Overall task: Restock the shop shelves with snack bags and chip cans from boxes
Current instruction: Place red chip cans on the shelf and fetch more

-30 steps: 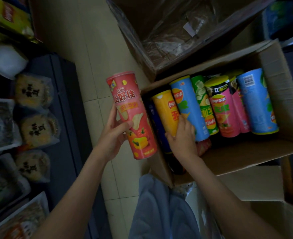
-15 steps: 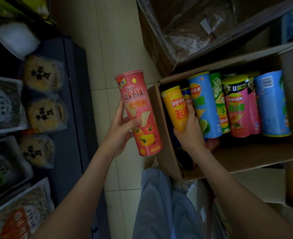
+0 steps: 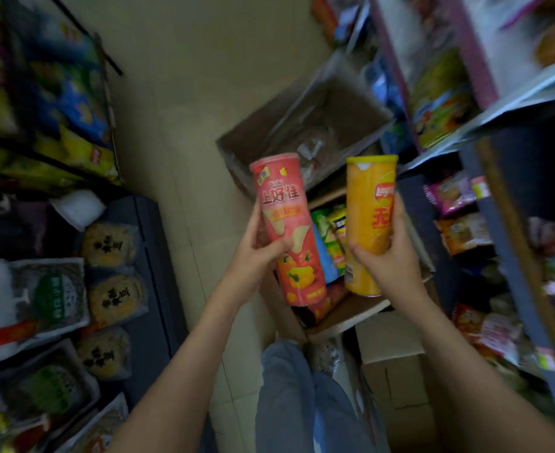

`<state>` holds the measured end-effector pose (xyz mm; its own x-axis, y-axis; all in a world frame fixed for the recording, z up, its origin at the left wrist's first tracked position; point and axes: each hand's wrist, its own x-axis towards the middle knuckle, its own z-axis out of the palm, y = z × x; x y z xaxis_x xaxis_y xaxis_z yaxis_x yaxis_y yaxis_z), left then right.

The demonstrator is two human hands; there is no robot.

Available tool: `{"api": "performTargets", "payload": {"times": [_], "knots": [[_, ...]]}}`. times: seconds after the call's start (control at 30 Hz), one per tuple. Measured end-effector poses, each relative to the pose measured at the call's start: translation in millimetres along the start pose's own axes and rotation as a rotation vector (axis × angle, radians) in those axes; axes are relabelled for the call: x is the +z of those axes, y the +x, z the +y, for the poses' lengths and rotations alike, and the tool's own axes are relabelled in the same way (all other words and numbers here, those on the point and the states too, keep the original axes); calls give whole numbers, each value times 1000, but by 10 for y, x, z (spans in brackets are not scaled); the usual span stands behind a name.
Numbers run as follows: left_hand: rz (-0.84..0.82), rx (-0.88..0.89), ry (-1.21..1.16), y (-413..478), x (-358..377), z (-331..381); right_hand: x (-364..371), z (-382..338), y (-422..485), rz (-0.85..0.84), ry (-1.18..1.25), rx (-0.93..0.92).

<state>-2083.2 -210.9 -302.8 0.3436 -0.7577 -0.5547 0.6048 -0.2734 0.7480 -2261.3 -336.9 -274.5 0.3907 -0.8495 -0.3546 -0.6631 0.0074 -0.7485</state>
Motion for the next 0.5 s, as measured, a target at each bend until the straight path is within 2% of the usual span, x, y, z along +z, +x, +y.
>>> {"api": "performTargets", "payload": {"times": [0.07, 0.1, 0.13, 0.17, 0.27, 0.5], "knots": [[-53, 17, 16, 10, 184, 178, -232, -177, -34, 25, 60, -1], [-169, 67, 111, -287, 774, 631, -955, -570, -427, 170, 140, -36], [-264, 71, 151, -450, 1057, 856, -1272, -740, -606, 208, 178, -63], [-284, 42, 162, -435, 1101, 917, -1309, -765, -607, 201, 193, -74], [-397, 116, 190, -546, 1538, 1211, -1724, -1027, -819, 203, 278, -122], [-791, 244, 316, -1673, 3193, 1456, -3166, -1151, -2364, 539, 309, -218]]}}
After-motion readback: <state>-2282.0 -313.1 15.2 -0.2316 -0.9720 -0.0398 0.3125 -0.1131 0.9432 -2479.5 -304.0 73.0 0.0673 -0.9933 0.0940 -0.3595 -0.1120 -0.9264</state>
